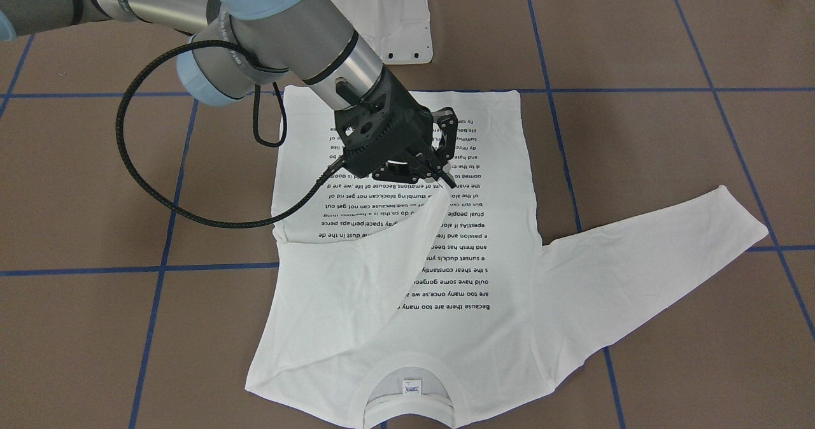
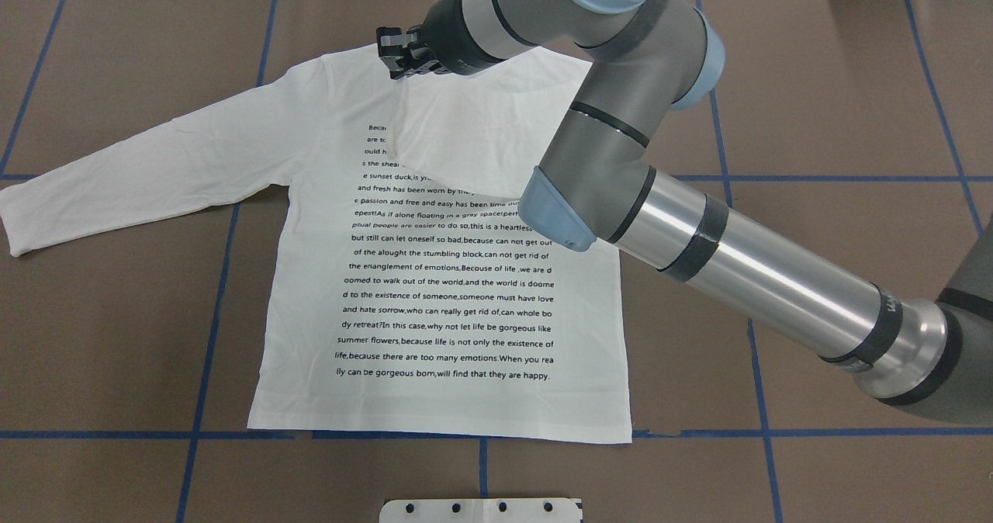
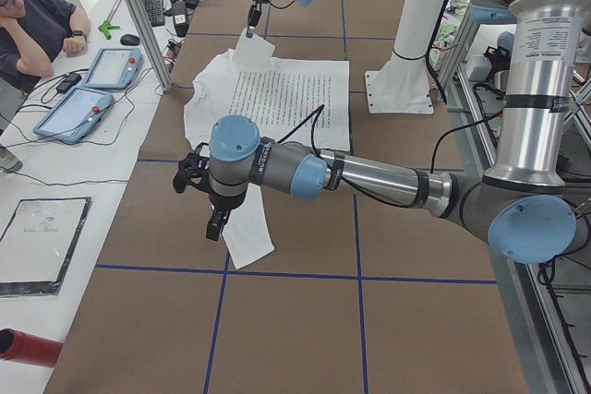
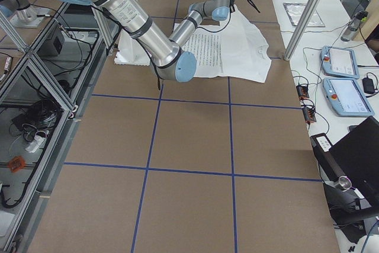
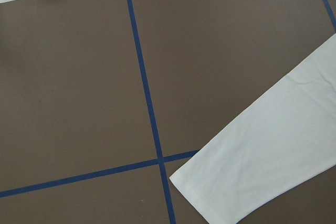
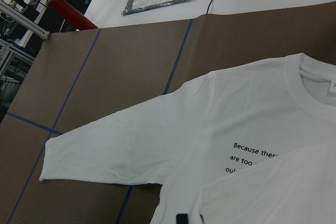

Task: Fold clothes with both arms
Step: 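Grasp the sleeve cuff with the right gripper and fold it across the shirt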

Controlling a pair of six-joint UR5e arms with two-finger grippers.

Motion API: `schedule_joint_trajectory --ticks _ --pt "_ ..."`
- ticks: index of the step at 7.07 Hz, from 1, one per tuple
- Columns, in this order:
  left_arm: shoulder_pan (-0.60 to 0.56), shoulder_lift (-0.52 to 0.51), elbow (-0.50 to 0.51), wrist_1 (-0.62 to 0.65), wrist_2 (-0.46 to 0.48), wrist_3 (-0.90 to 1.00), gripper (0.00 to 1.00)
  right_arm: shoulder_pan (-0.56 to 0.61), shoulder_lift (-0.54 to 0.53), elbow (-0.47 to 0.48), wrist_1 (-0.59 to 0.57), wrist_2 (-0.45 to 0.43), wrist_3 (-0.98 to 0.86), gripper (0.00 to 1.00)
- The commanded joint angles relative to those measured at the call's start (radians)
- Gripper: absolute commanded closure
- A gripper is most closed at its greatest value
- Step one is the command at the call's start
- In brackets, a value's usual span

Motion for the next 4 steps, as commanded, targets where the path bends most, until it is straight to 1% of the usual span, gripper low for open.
schedule_joint_trajectory --ticks 1,2,3,4 --pt "-0.002 -0.004 0.007 0.0 0.0 -0.011 0.01 -0.054 0.05 -0.144 0.001 -0.022 -0.012 1.0" --pt "0.0 -0.004 0.007 -0.002 0.0 -0.011 0.01 -0.071 0.098 -0.233 0.001 -0.023 -0.013 1.0" --pt "0.0 -0.005 0.007 0.0 0.0 -0.012 0.01 -0.076 0.174 -0.363 0.001 -0.034 -0.018 1.0" --pt "0.0 -0.007 0.007 0.0 0.0 -0.012 0.01 -0.08 0.24 -0.471 0.002 -0.057 -0.019 1.0"
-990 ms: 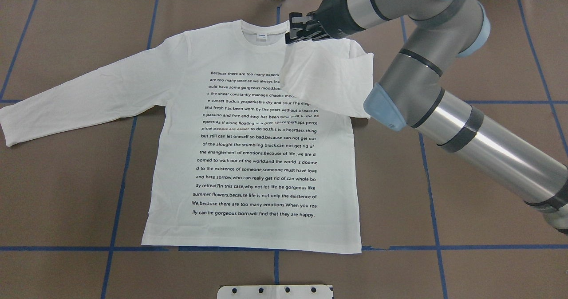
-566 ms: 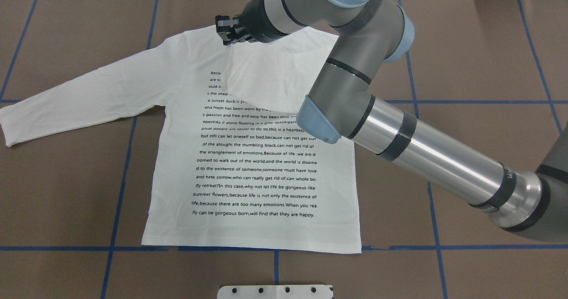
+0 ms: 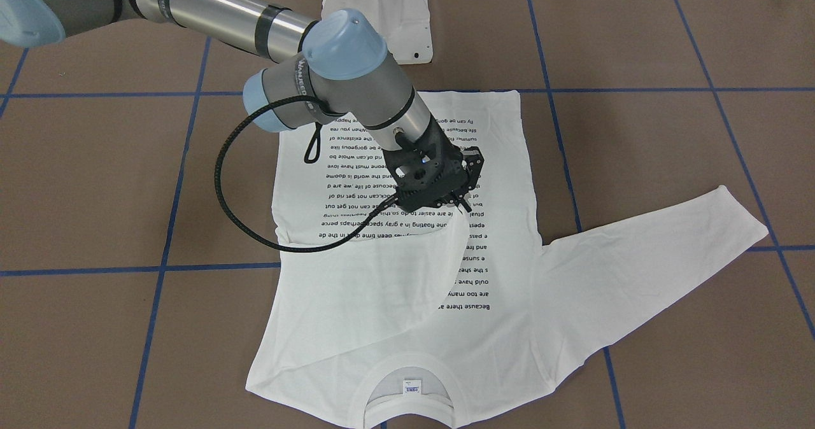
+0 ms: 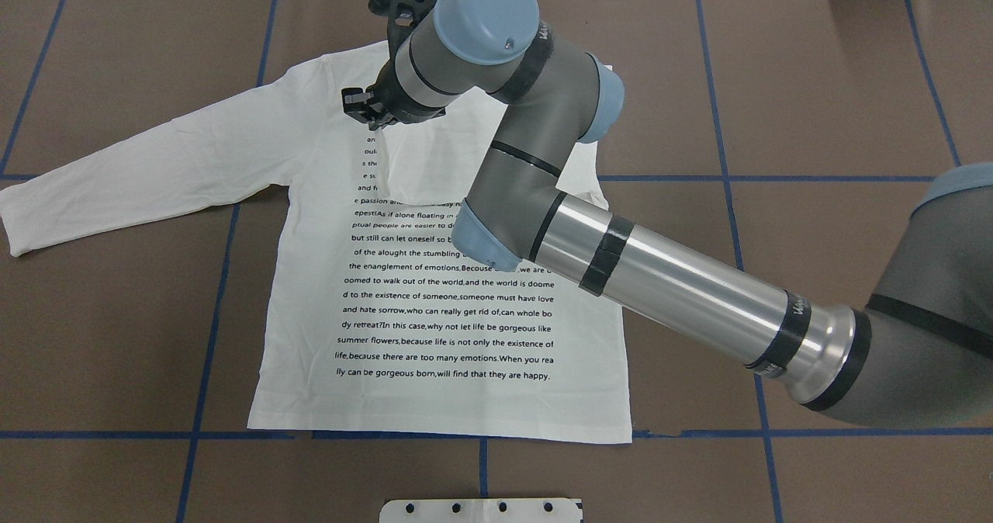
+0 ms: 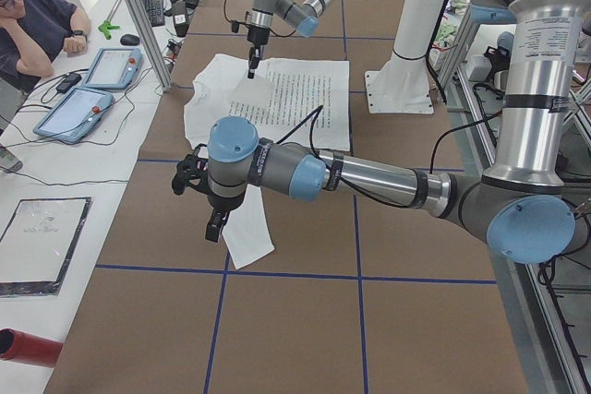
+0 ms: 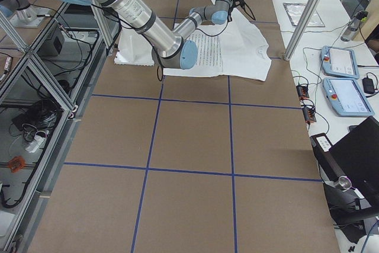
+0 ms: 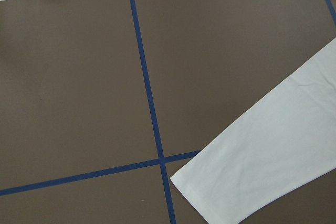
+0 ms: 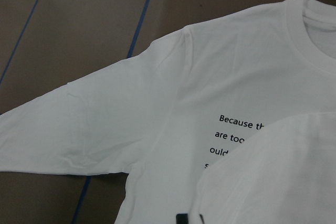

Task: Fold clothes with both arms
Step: 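Grasp the sleeve cuff with the right gripper and fold it across the shirt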

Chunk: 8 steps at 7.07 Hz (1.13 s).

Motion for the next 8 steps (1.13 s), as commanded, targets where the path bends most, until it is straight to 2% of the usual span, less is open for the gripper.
schedule_joint_trajectory --ticks 1,2,3,5,6,8 --pt "0.0 -0.002 0.002 0.0 0.0 -0.001 0.01 -0.008 0.138 -0.244 0.001 -0.024 -0.021 1.0" --pt "0.0 -0.002 0.0 0.0 0.0 -0.001 0.01 -0.017 0.2 -0.34 0.001 -0.035 -0.041 1.0" --pt "-0.001 -0.002 0.0 0.0 0.002 -0.001 0.01 -0.043 0.237 -0.392 0.003 -0.096 -0.044 1.0" --pt "-0.001 -0.005 0.0 0.0 0.002 -0.001 0.01 -0.069 0.257 -0.402 0.02 -0.136 -0.047 1.0" --pt "-0.001 -0.008 0.002 0.0 0.003 -0.001 0.01 -0.103 0.255 -0.404 0.061 -0.203 -0.048 0.01" --pt "-0.001 -0.011 0.002 0.0 0.005 -0.002 0.01 -0.112 0.26 -0.404 0.063 -0.221 -0.046 0.0"
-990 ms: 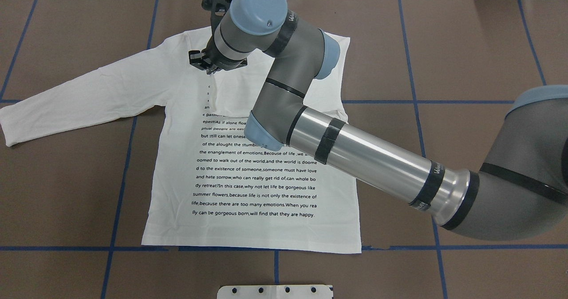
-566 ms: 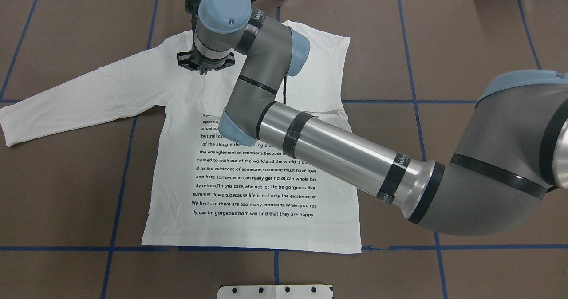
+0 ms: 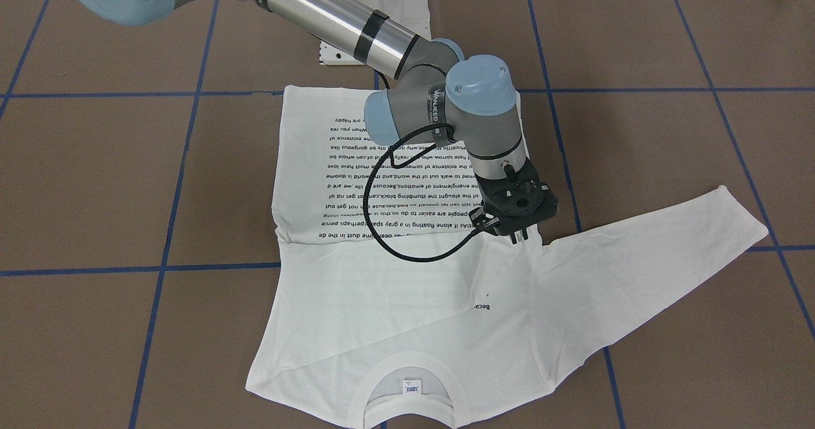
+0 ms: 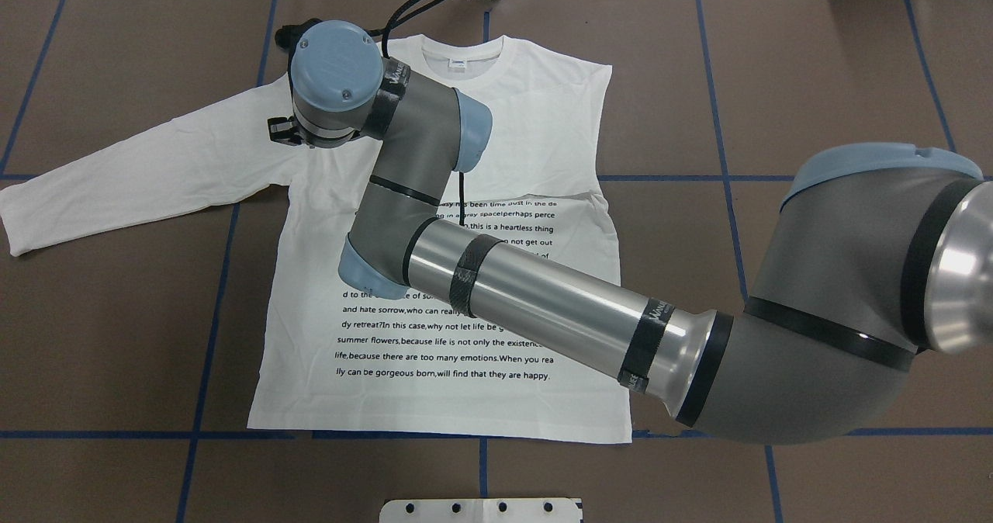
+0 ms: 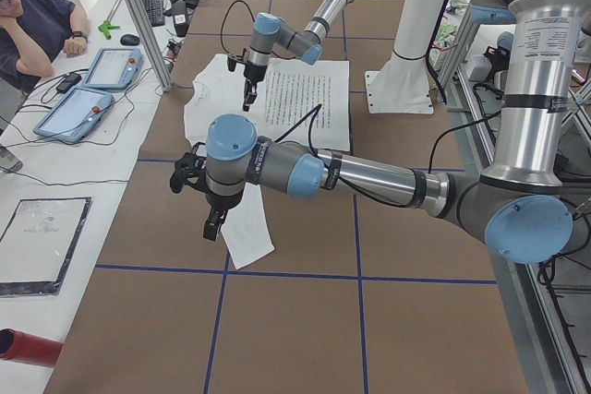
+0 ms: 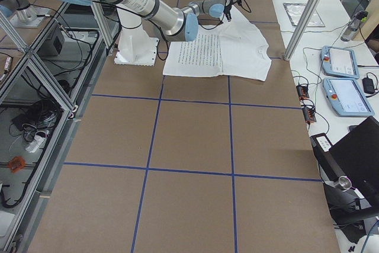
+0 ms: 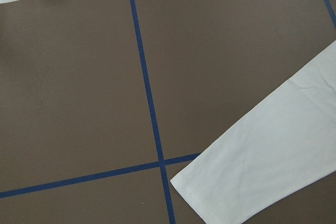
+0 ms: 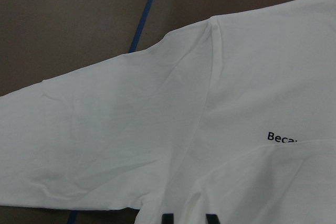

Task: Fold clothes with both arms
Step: 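Grasp the sleeve cuff with the right gripper and fold it across the shirt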

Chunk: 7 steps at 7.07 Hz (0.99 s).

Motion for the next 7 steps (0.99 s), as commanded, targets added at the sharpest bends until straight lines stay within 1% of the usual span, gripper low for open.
schedule_joint_trajectory --ticks 1,2,3,4,5,6,7 --pt "0.0 -0.002 -0.001 0.002 0.0 -0.001 0.01 -0.014 0.005 -0.002 0.006 -0.032 0.003 0.0" --pt "0.0 -0.008 -0.004 0.0 0.0 -0.03 0.01 -0.014 0.005 -0.001 0.006 -0.032 0.013 0.0" --pt "0.008 -0.011 -0.004 -0.021 0.007 -0.105 0.0 -0.011 -0.003 0.016 0.001 -0.02 0.078 0.0" --pt "0.014 0.002 0.02 -0.114 0.007 -0.187 0.0 -0.006 -0.042 0.127 -0.082 -0.014 0.103 0.0" --pt "0.064 0.022 0.025 -0.2 0.011 -0.366 0.01 0.019 -0.151 0.429 -0.393 0.024 0.086 0.0" --pt "0.122 0.091 0.026 -0.351 0.049 -0.469 0.01 0.053 -0.209 0.576 -0.566 0.088 0.08 0.0" --pt "0.209 0.131 0.026 -0.474 0.135 -0.609 0.01 0.093 -0.254 0.648 -0.642 0.142 0.082 0.0"
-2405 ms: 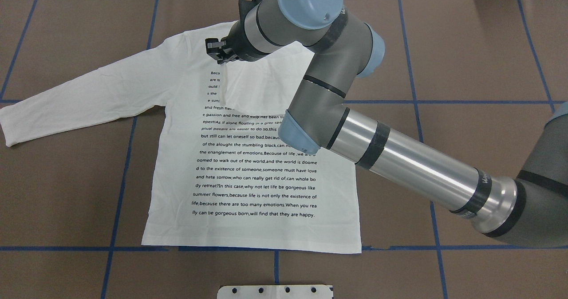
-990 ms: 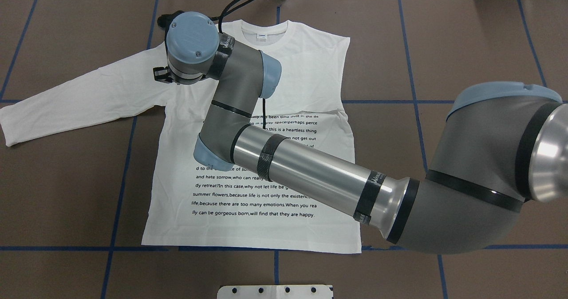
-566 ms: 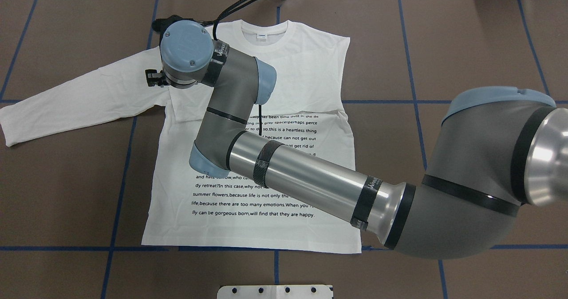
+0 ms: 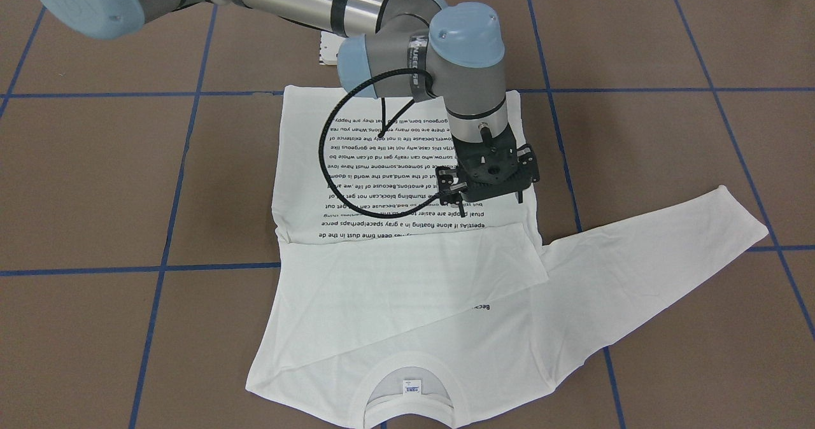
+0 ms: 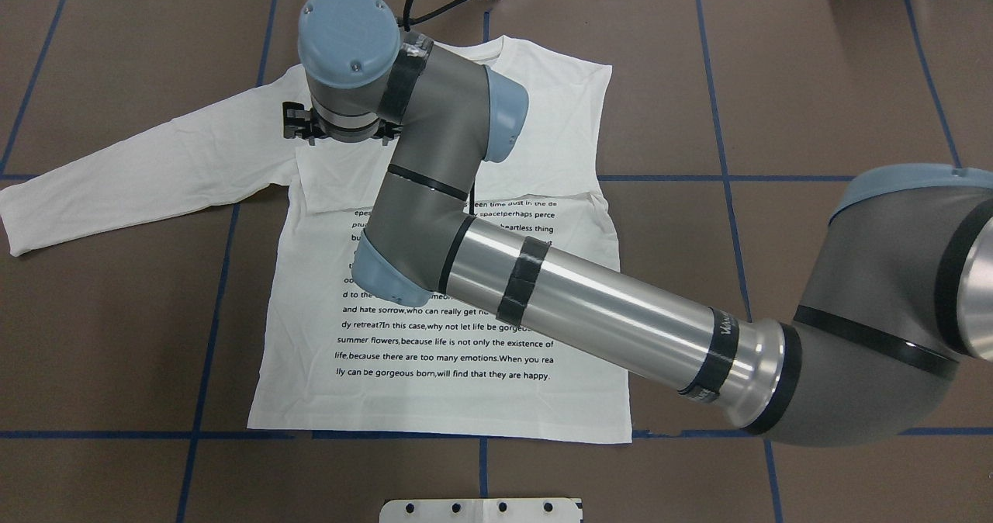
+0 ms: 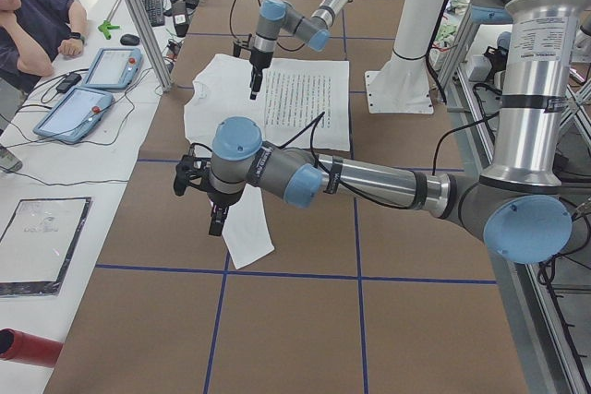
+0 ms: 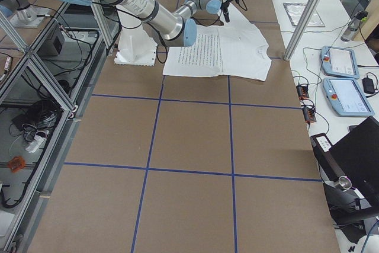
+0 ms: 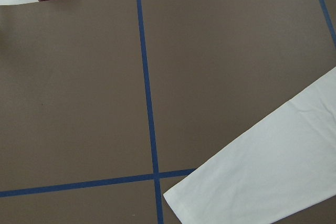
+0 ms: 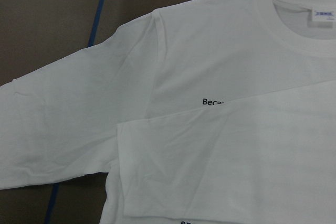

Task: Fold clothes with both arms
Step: 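Release the sleeve and raise the right gripper away from the shirt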

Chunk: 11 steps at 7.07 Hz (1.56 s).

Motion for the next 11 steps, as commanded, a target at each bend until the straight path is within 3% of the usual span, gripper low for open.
schedule_joint_trajectory --ticks 1,3,4,5,8,10,11 --pt "0.166 0.077 0.007 -0.202 0.177 -0.203 0.01 0.082 -0.143 0.281 -0.28 0.085 -0.021 0.0" --pt "0.208 0.061 0.092 -0.261 0.278 -0.199 0.01 0.175 -0.284 0.45 -0.432 0.166 -0.152 0.0" --pt "0.211 0.039 0.168 -0.301 0.276 -0.19 0.01 0.262 -0.395 0.509 -0.436 0.29 -0.224 0.0" --pt "0.215 0.025 0.2 -0.3 0.251 -0.188 0.01 0.339 -0.486 0.55 -0.436 0.335 -0.33 0.0" --pt "0.218 -0.011 0.295 -0.283 0.058 -0.147 0.01 0.465 -0.654 0.551 -0.43 0.342 -0.623 0.0" --pt "0.251 -0.095 0.298 -0.125 0.034 -0.136 0.01 0.467 -0.682 0.554 -0.428 0.346 -0.658 0.0" --pt "0.251 -0.098 0.324 -0.124 0.034 -0.078 0.01 0.467 -0.685 0.552 -0.428 0.349 -0.656 0.0"
